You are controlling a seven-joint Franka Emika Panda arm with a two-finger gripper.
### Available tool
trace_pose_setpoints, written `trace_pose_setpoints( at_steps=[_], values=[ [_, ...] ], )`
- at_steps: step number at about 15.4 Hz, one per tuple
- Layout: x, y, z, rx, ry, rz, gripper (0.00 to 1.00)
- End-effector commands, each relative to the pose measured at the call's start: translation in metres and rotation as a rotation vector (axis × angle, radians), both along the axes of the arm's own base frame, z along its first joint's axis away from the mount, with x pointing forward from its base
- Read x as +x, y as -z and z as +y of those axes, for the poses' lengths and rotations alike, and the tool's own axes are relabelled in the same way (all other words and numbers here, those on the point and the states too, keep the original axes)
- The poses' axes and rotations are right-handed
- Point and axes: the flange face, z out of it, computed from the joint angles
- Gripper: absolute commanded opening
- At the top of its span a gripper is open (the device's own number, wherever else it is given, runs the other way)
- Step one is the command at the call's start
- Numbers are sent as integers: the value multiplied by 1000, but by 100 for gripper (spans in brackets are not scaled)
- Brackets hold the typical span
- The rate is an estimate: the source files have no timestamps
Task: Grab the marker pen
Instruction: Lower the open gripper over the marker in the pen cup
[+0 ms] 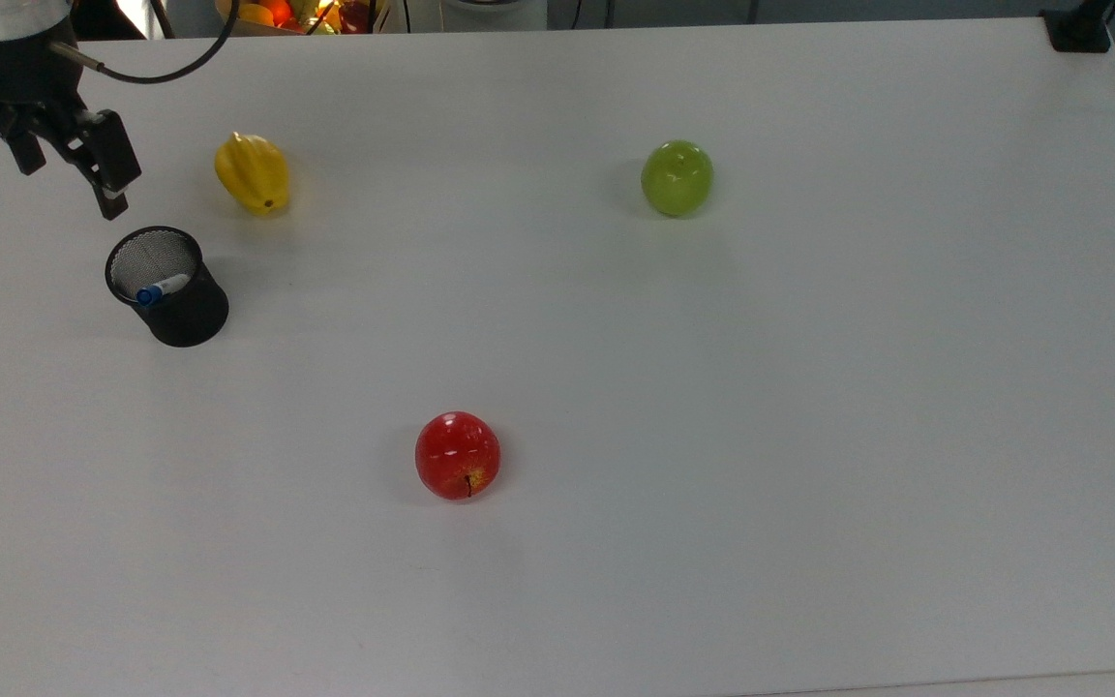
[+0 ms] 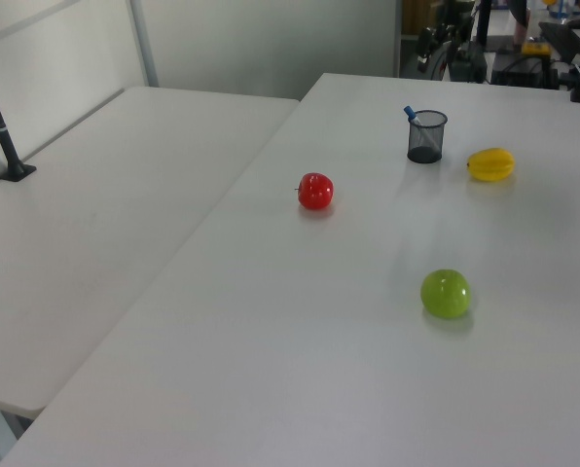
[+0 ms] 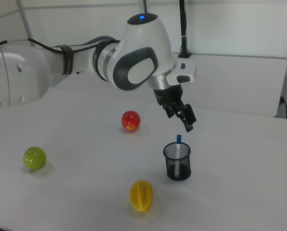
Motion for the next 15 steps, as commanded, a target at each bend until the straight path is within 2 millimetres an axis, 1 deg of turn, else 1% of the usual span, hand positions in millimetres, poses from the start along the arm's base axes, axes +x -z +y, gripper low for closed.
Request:
trace_pose_setpoints(
  at_steps=[1, 3, 5, 9, 11, 13, 15],
  values=[
    [8, 17, -2, -18, -4, -18, 100],
    [14, 25, 4, -18, -9, -18, 100],
    [15, 26, 8, -19, -19, -16, 100],
    [15, 29, 5, -35, -31, -5, 100],
    [15, 32, 5, -46, -37, 5, 96],
    [16, 33, 5, -56, -45, 9, 94],
    [19, 44, 6, -64, -56, 30, 94]
  ],
)
